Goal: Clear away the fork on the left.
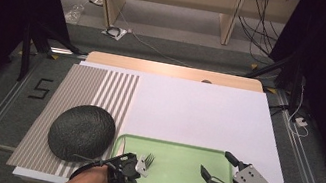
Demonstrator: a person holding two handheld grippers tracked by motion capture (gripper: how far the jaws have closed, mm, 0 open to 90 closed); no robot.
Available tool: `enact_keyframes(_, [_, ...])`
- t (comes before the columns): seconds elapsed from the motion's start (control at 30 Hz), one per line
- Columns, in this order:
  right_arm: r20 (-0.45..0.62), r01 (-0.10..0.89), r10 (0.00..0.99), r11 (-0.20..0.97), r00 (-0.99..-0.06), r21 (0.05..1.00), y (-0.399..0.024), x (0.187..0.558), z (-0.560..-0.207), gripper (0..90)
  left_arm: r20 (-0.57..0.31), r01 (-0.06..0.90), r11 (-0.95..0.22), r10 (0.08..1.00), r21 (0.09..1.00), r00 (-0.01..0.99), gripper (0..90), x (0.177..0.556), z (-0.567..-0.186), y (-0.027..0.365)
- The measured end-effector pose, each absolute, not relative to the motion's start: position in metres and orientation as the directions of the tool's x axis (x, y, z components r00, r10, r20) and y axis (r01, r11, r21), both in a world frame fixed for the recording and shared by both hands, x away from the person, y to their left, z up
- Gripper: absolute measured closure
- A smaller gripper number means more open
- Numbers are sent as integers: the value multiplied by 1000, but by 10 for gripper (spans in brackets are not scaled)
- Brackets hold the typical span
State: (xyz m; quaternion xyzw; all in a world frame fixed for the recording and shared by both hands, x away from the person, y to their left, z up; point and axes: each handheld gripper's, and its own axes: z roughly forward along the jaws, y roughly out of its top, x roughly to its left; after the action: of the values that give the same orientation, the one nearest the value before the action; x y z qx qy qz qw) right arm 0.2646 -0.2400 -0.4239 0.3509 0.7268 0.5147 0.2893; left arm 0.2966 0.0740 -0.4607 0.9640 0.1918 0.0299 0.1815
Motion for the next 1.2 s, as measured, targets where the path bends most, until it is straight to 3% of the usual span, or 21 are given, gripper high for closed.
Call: enact_keyframes(1.2, [-59,216,809,226,-585,950,-241,263,-423,163,-4,421,-843,445,336,895,892,308,-460,99])
